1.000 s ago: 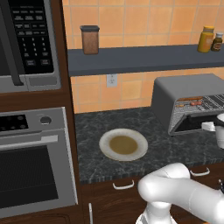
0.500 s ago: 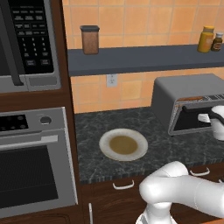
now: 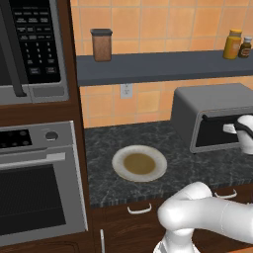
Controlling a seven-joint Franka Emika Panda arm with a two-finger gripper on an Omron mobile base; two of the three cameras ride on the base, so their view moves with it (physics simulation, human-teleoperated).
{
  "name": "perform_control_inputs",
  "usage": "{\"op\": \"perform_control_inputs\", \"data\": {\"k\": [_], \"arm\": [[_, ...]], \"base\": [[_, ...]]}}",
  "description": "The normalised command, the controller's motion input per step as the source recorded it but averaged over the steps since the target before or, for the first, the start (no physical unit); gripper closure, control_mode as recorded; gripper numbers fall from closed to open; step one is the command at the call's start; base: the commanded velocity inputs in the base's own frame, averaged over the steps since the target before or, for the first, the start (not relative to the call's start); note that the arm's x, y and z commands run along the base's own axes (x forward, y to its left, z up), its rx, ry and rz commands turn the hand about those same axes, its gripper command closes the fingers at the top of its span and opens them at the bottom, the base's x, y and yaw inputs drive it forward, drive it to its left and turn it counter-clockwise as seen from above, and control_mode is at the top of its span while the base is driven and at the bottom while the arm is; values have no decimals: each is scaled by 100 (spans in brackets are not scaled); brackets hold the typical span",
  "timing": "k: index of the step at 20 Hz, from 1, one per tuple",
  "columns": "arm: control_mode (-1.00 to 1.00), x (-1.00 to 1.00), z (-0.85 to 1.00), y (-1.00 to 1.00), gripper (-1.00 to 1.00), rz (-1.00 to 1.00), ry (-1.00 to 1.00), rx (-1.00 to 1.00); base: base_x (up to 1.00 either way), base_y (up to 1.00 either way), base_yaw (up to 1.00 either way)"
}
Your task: Pick up the kebab skewer and baguette bread, and place them inside the toaster oven. Close the toaster oven door and start by setting the timer.
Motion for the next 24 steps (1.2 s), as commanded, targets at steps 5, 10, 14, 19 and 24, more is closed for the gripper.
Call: {"op": "perform_control_inputs", "data": {"k": [5, 10, 14, 19, 24], "arm": [[-100, 0, 2, 0, -100, 0, 0, 0], [-100, -28, 5, -3, -100, 0, 0, 0], [-100, -91, 6, -21, -100, 0, 0, 0], [-100, -57, 1, -55, -100, 1, 0, 0], [-100, -11, 0, -34, -100, 0, -1, 0]], "base": [[0, 0, 0], [0, 0, 0], [0, 0, 0], [0, 0, 0], [0, 0, 0]]}}
